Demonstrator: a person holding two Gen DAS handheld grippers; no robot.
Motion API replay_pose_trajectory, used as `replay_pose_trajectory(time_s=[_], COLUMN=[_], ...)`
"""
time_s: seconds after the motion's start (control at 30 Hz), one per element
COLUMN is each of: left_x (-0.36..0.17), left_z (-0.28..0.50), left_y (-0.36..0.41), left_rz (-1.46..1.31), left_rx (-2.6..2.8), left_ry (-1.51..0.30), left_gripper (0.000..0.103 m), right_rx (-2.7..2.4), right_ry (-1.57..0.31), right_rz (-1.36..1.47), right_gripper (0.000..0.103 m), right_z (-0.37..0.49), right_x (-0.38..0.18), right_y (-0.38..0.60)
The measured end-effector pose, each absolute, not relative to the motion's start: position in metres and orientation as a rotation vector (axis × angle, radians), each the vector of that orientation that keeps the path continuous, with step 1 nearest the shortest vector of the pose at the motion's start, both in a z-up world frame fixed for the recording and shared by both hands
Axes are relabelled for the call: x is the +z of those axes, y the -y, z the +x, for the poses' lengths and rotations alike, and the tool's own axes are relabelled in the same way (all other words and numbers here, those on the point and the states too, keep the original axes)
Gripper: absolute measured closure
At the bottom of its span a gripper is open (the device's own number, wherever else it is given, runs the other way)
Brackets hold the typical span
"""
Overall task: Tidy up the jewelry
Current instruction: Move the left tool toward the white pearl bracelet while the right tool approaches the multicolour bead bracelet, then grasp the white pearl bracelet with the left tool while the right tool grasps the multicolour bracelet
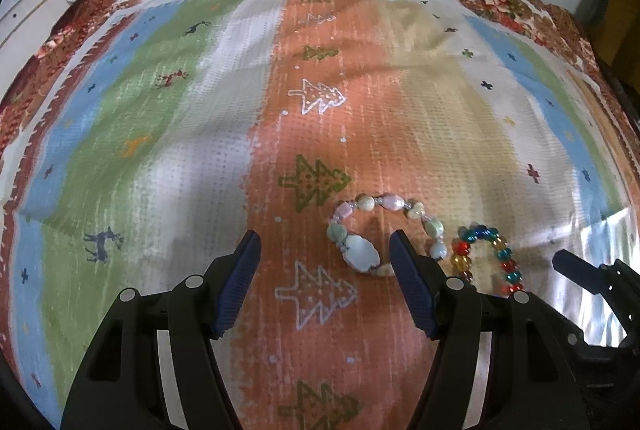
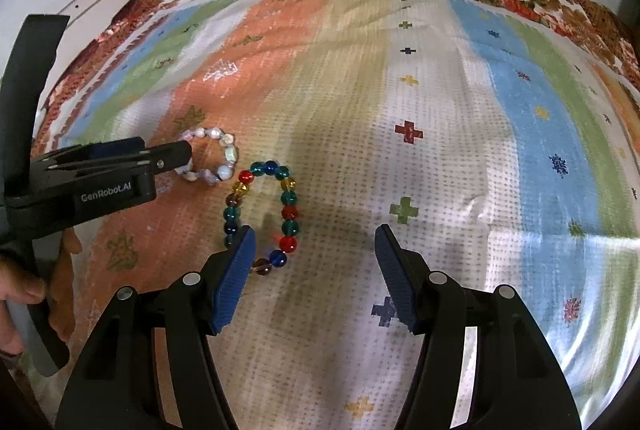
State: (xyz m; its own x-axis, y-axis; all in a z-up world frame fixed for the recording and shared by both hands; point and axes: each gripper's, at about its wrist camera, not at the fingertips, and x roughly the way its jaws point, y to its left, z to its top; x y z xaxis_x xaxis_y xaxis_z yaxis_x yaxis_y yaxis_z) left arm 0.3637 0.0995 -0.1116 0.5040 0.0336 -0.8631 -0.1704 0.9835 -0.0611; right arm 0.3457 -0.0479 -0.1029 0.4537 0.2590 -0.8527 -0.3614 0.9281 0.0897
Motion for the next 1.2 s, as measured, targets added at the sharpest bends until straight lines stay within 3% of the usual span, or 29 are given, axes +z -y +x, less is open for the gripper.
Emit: replay_pose_trajectory(time_s=[0.17,0.33,0.37,0.4,0.43,0.5,0.57,0.67,1.2], left_x=[-0.115,-0.124,-0.124,-0.124,-0.124,-0.124,-0.124,-0.123,-0.084], left_z=[0.371,0.373,0.372,0.372,0.372,0.372,0.371,0.368,0.332], left_y=[-0.098,-0.098,-0.098,-0.099,-0.101,-0.106,-0.111,-0.112,-0.107], left_rz=[-0.145,-0.100,-0.094,-0.090,-0.093,-0.100,-0.119,-0.120,-0.167], left_rx=[0.133,0.144,0.145,0.148,0.151,0.158,0.138,0.128,0.074], left_ry=[-1.031,-1.054,-1.054,-1.054,-1.057,-1.066,-1.070,-1.075,-1.020], left_gripper=[0.039,0.051,0.053,0.062,0.075,0.087,0.087,0.088,0.088], right_rx=[0.373,0.368,0.362,0.349,0.335,0.327,0.322,0.327,0.380], right_ry=[-1.032,-1.044,-1.044,-1.044,-1.045,-1.042,-1.039,-1.036,-0.937], right_rz=[-0.135,-0.115,-0.120,-0.127,-0.130,-0.148,-0.160,-0.158,-0.156], right_gripper=[0.041,0.042,0.047,0.050,0.058,0.076,0.089,0.093,0.093], right_z=[0.348,0.352,0.352,0.352,0.352,0.352,0.352,0.352,0.314], right_x=[-0.109,-0.111,-0.111,-0.111,-0.111,-0.112,-0.112,-0.112,-0.068], right_y=[0.046,0.048,0.048,0.048,0.049,0.051,0.053,0.057,0.060])
